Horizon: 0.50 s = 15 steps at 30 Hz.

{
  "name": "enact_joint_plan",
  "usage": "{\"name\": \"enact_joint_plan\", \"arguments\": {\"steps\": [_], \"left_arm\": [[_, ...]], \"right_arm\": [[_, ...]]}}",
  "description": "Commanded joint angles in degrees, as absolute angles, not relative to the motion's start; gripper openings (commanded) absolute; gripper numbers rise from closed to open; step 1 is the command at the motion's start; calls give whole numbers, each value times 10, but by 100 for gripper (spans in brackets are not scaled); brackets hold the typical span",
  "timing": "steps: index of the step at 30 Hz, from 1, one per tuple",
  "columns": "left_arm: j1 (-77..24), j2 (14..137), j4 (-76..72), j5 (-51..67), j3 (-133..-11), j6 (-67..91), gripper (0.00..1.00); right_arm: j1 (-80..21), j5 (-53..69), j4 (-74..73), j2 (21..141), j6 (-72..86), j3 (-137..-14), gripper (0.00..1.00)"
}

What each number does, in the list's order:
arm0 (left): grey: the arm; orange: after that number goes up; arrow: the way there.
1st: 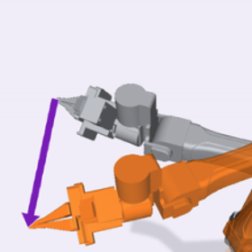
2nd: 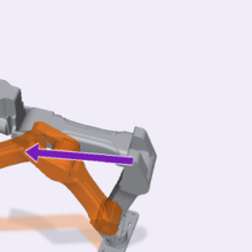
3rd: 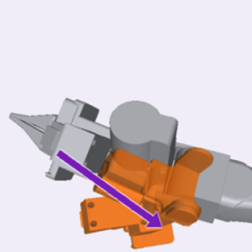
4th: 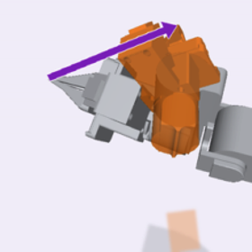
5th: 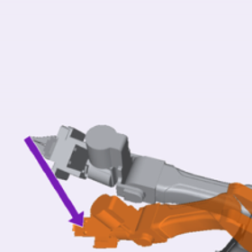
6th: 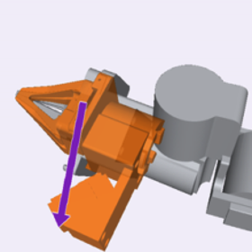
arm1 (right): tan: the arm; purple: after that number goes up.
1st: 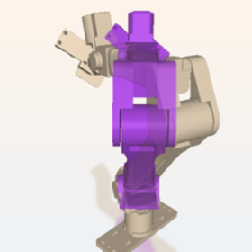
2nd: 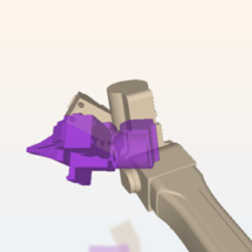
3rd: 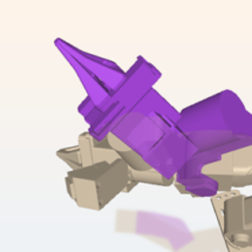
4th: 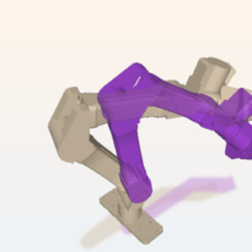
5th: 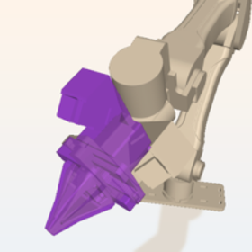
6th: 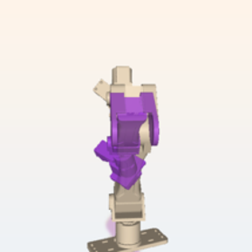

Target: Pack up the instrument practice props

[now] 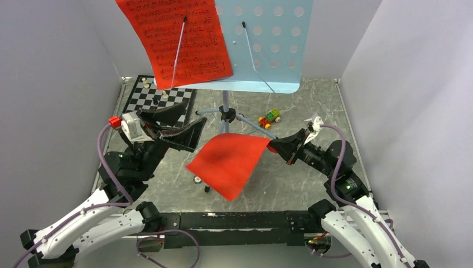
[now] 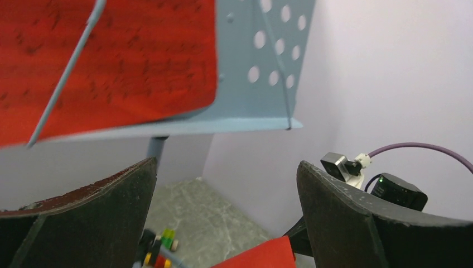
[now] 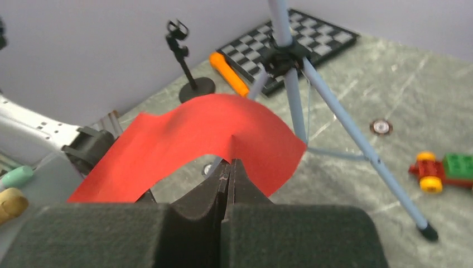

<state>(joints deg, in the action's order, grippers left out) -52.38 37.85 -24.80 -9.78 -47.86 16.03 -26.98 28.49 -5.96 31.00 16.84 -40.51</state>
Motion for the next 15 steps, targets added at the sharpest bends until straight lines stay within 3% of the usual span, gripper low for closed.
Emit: {"name": "enact_joint_plan", "arguments": {"steps": [1,10,15], "left_arm": [[-526,327,-189,-170,-429,176,99],[-526,239,-122,-204,-370,214,99],[-526,223,-121,-207,-359,217,99]], "right_arm": [[-270,215,32,287,211,-368,0],[-268,134,60,287,230,-363,0],[-257,27,30,288,208,-402,0]]}}
